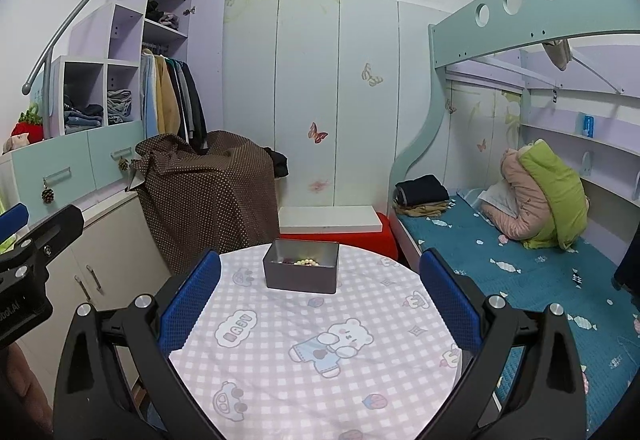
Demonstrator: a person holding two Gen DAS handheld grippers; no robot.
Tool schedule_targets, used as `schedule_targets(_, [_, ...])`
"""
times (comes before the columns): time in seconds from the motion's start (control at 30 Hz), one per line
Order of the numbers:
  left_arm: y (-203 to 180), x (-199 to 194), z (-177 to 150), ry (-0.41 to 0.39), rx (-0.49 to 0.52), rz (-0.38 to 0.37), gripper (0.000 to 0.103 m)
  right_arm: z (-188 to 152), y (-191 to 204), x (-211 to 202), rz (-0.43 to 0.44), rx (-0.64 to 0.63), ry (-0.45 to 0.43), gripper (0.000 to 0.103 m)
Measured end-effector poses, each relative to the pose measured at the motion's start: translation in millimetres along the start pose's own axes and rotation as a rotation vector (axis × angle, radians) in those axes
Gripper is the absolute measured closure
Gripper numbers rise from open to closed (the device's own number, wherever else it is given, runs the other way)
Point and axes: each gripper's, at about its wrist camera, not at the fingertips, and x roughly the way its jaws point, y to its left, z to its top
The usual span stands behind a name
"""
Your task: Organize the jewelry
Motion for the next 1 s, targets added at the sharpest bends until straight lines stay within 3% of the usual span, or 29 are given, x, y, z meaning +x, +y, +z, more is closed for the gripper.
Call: schedule_targets(1.0, [1.5, 3.5, -0.3, 0.001, 0.007, -0.035, 0.005, -0.9, -1.8, -2.6, -0.001, -0.005, -0.003, 0.007])
